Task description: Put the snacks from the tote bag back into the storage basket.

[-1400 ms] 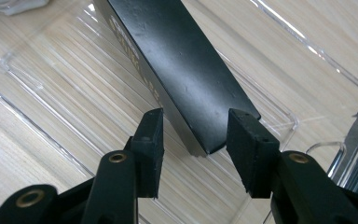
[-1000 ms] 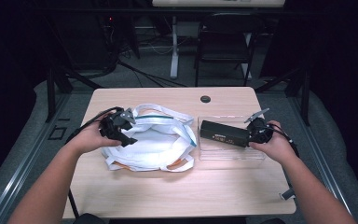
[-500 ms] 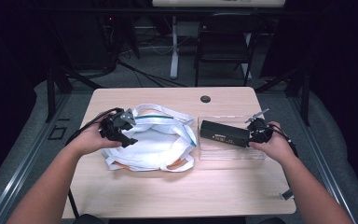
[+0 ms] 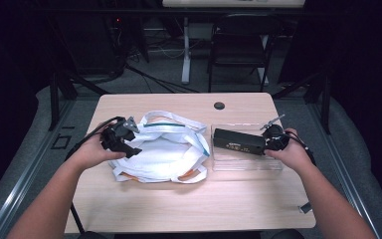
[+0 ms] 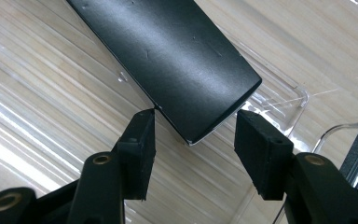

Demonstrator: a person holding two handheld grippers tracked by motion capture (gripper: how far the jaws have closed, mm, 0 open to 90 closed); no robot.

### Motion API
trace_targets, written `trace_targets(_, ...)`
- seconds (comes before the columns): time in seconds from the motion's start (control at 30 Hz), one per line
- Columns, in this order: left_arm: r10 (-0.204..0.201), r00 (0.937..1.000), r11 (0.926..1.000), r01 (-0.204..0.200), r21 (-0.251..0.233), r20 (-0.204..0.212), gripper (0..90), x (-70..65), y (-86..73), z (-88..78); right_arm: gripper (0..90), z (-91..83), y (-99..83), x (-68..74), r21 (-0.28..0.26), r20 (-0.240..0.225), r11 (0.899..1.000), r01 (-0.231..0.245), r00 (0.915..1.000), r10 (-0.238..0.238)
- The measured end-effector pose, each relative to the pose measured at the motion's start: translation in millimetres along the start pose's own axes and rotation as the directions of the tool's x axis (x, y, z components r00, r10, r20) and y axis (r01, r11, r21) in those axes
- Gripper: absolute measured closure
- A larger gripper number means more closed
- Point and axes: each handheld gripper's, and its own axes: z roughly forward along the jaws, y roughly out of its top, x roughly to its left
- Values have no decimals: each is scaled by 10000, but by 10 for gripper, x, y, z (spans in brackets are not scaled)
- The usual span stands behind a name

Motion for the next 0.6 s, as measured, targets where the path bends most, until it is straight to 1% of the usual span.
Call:
trace_targets(0.03,-26,10000,10000,26,-7,-1,437,-4,-12,-4,487,6,9,-11,24,6,9999,117,9999,-117)
trace_targets(0.07,-80,10000,10000,80,-6,-32,437,-11,-24,-7,487,12,16,-7,-23,59,10000,10,10000,-9)
trace_targets(0.1,-123,9999,9999,123,-22,-27,438,-16,-36,-9,487,15,28,-18,26,-3,10000,81,10000,-81)
trace_targets(0.2,-247,9996,9997,248,36,-103,438,-28,-68,-10,487,31,51,-33,-22,-73,10000,52,10000,-52)
trace_targets(0.23,-292,9995,9996,293,46,-141,439,-31,-74,-11,487,34,58,-38,-23,-65,10000,51,10000,-51)
trace_targets(0.27,-333,9993,9994,334,31,-171,439,-36,-79,-15,487,43,63,-35,-132,-45,9999,-67,10000,66)
trace_targets(0.3,-385,9991,9993,385,-4,-188,439,-41,-85,-18,487,43,72,-46,-62,-75,10000,12,10000,-13)
trace_targets(0.33,-421,9989,9991,421,-25,-181,440,-48,-90,-20,487,45,80,-45,-66,-31,10000,-45,10000,45)
trace_targets(0.37,-415,9989,9991,415,-12,-202,441,-58,-95,-21,486,56,87,-46,-178,-54,9998,-58,10000,57)
trace_targets(0.47,-371,9992,9993,372,32,-161,441,-76,-112,-24,486,64,114,-57,-115,-33,9999,-10,10000,10)
trace_targets(0.6,-478,9985,9989,478,18,-261,441,-78,-133,-32,486,84,138,-73,-178,1,9998,-109,9999,109)
